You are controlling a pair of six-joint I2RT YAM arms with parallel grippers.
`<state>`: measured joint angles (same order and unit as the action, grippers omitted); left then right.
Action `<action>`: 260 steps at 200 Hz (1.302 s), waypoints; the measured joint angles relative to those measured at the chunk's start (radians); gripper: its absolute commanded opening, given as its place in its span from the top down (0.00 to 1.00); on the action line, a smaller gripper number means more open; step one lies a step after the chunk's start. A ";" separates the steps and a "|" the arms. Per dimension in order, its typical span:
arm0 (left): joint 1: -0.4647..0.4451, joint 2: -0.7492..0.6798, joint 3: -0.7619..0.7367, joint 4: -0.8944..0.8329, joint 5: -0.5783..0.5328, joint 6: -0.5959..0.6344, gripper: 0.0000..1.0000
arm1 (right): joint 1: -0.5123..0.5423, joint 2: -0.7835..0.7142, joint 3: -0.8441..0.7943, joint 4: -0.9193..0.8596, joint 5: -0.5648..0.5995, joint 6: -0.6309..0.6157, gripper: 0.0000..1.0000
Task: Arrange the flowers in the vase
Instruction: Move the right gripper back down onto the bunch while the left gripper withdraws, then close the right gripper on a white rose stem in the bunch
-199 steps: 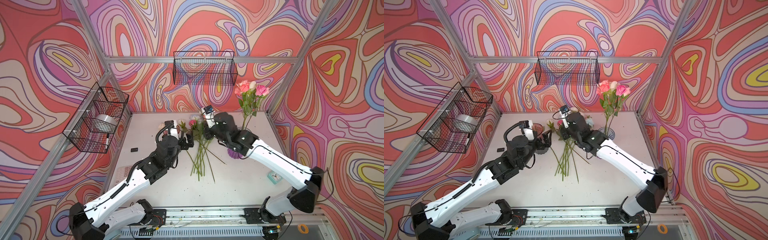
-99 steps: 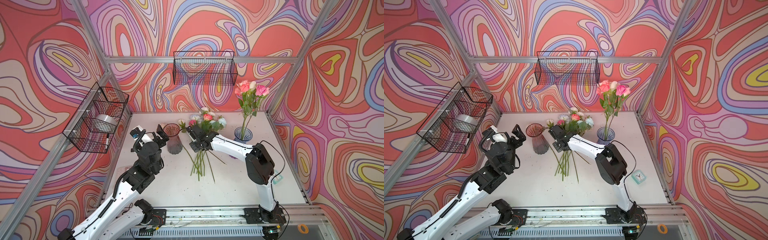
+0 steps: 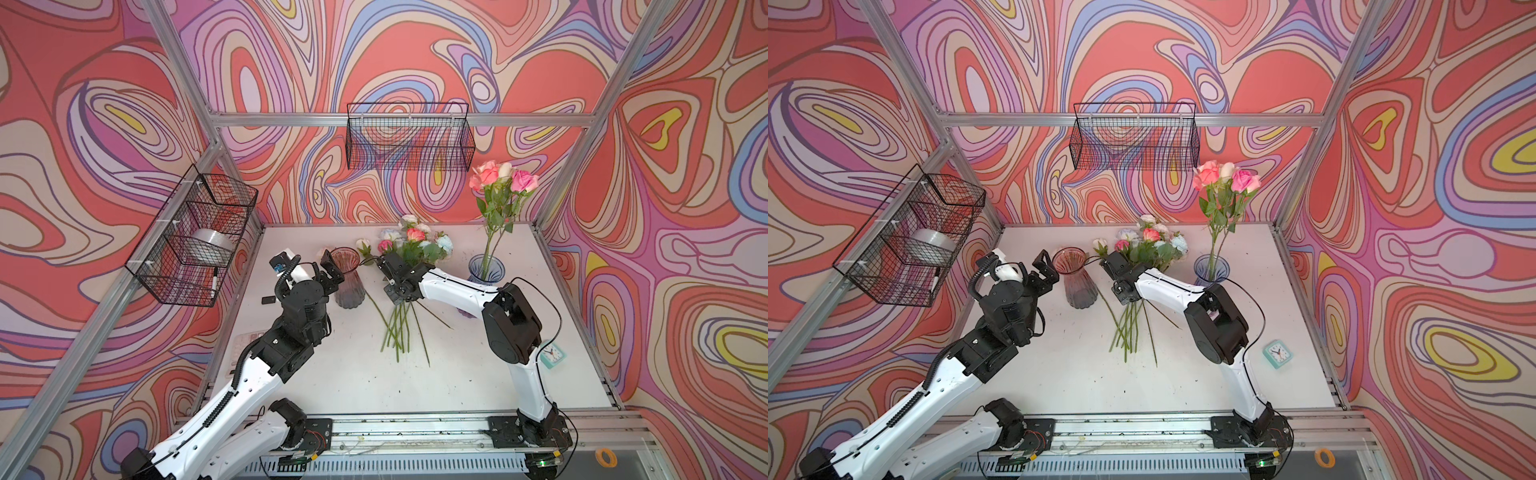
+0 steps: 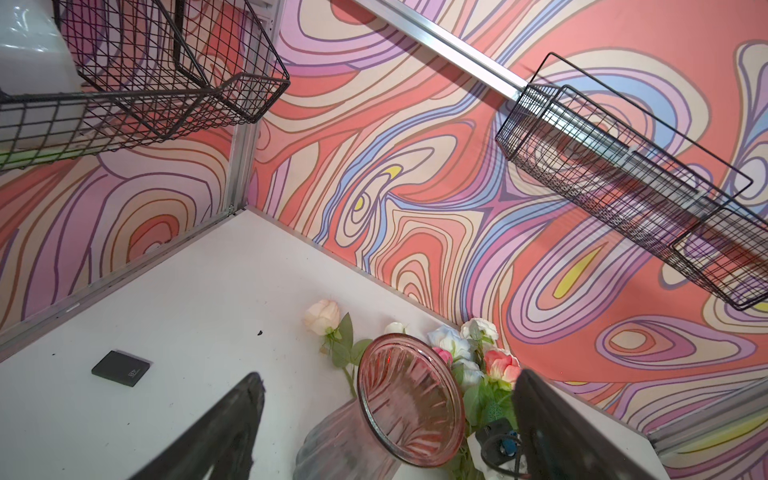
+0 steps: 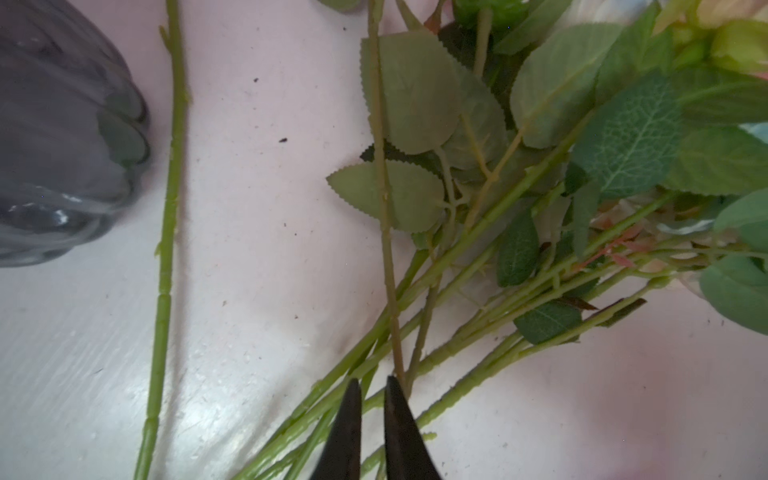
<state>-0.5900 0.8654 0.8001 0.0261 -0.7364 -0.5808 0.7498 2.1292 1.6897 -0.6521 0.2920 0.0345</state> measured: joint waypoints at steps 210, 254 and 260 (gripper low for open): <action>0.000 0.039 0.014 -0.019 0.060 0.000 0.07 | -0.055 0.077 0.066 -0.023 -0.062 -0.027 0.82; 0.001 0.039 0.016 -0.019 0.063 0.000 0.07 | -0.056 0.080 0.068 -0.024 -0.076 -0.029 0.85; 0.001 0.039 0.016 -0.019 0.064 0.000 0.07 | -0.056 0.080 0.068 -0.025 -0.077 -0.029 0.86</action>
<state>-0.5892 0.9047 0.8165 0.0071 -0.6727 -0.5804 0.6933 2.2089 1.7573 -0.6769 0.2153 0.0059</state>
